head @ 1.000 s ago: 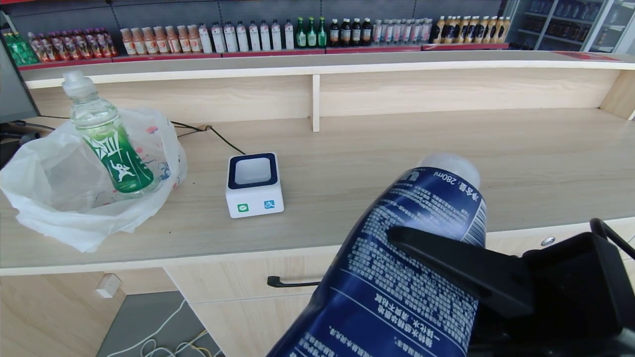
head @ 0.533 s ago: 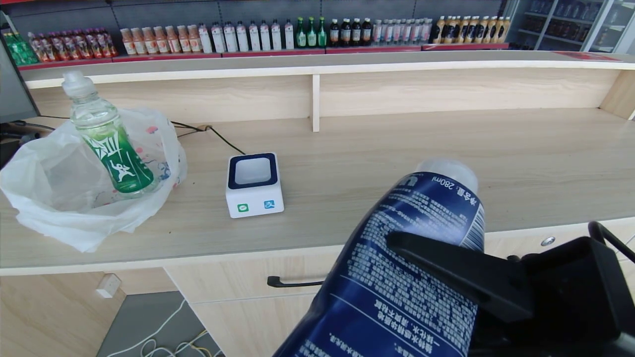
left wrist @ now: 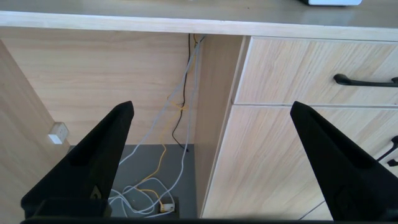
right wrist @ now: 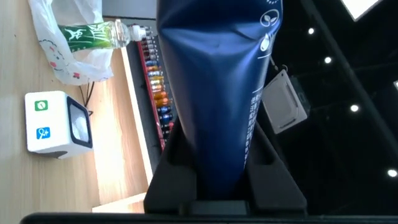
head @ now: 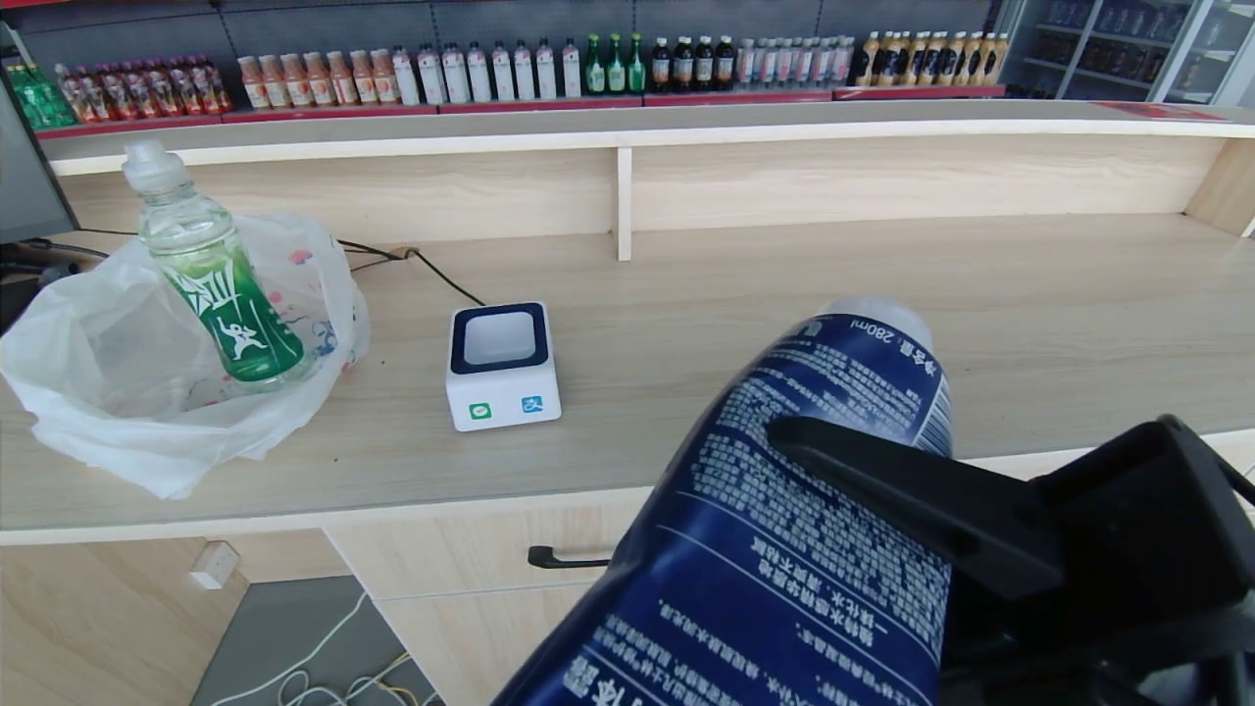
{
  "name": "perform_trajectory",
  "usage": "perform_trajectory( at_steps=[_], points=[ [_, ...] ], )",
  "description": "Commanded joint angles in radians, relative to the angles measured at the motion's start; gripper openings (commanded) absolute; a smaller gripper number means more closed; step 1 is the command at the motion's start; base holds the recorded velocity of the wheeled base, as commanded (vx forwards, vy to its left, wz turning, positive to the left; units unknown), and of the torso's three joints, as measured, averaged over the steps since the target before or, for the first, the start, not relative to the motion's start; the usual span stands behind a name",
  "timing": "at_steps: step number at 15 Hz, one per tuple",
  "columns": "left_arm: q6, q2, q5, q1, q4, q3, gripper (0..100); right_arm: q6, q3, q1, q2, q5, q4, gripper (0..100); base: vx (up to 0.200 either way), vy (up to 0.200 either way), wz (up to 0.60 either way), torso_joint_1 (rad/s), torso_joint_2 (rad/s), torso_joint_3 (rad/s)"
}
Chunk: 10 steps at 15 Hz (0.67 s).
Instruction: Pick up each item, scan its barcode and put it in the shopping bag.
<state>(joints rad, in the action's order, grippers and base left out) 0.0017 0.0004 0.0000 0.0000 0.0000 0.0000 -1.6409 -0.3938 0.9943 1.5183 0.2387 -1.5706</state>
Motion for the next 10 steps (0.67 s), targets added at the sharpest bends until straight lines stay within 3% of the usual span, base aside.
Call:
perform_trajectory(
  at_steps=[1, 3, 10],
  points=[
    [0.000, 0.000, 0.000, 0.000, 0.000, 0.000, 100, 0.050, -0.010, -0.003, 0.033, 0.001, 0.000, 0, 0.000, 0.000, 0.00, 0.000, 0.00, 0.000],
    [0.000, 0.000, 0.000, 0.000, 0.000, 0.000, 100, 0.076, -0.008, -0.013, 0.033, -0.001, 0.000, 0, 0.000, 0.000, 0.00, 0.000, 0.00, 0.000],
    [0.000, 0.000, 0.000, -0.002, 0.000, 0.000, 100, 0.641, -0.005, 0.012, 0.103, -0.122, 0.000, 0, 0.000, 0.000, 0.00, 0.000, 0.00, 0.000]
  ],
)
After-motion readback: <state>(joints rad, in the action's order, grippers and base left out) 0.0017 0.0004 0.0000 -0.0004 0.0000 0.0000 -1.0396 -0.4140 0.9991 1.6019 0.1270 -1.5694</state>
